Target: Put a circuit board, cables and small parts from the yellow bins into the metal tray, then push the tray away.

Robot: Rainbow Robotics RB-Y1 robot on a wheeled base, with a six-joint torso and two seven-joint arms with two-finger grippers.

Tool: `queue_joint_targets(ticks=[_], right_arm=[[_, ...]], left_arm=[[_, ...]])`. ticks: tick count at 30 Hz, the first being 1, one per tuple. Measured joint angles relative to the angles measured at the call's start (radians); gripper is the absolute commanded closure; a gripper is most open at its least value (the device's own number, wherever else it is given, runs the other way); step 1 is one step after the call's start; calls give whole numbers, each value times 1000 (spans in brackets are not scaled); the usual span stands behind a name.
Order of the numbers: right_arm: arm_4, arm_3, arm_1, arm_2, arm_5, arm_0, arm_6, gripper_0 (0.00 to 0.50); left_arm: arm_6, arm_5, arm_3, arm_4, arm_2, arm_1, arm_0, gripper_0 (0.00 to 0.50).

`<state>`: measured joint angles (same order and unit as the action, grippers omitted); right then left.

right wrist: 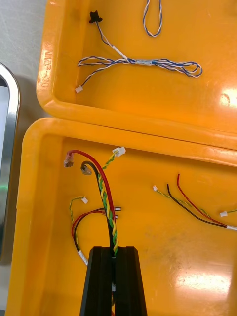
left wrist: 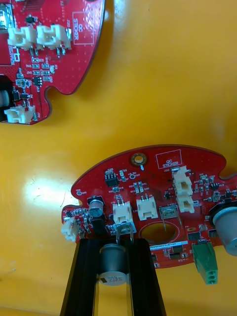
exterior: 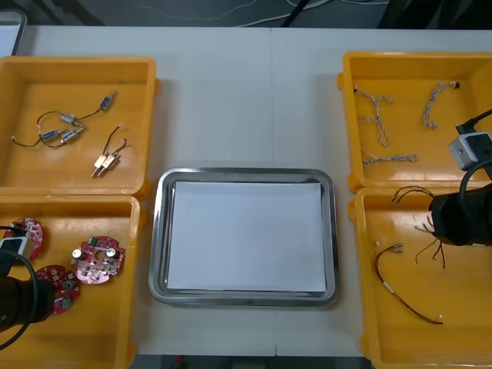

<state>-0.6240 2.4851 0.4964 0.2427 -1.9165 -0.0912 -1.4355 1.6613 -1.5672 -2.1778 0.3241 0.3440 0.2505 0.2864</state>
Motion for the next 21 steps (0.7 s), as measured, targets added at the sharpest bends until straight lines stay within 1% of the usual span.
queue_joint_targets(ticks=[1, 2, 3, 4, 6, 7, 9, 13, 16, 21], right_arm=[[0, 0, 0, 0, 0, 0, 0, 500], [0, 0, 0, 0, 0, 0, 0, 500], [0, 0, 0, 0, 0, 0, 0, 500], [0, 0, 0, 0, 0, 0, 0, 500], [0, 0, 0, 0, 0, 0, 0, 500], [0, 0, 0, 0, 0, 0, 0, 500], [0, 0, 0, 0, 0, 0, 0, 500], [0, 0, 0, 0, 0, 0, 0, 500], [0, 0, 0, 0, 0, 0, 0, 500], [0, 0, 0, 0, 0, 0, 0, 500]], left_arm=[[0, 0, 0, 0, 0, 0, 0, 299], [0, 0, 0, 0, 0, 0, 0, 241], [0, 0, 1, 0, 0, 0, 0, 196], [0, 0, 1, 0, 0, 0, 0, 169], [1, 0, 1, 2, 1, 0, 0, 99], [2, 0, 2, 4, 3, 0, 0, 86], [3, 0, 2, 9, 8, 0, 0, 74], [3, -9, -1, 19, 18, 3, 0, 76], [3, -78, -30, 29, 32, 7, 0, 76], [3, -213, -138, 53, 66, 8, 0, 76]])
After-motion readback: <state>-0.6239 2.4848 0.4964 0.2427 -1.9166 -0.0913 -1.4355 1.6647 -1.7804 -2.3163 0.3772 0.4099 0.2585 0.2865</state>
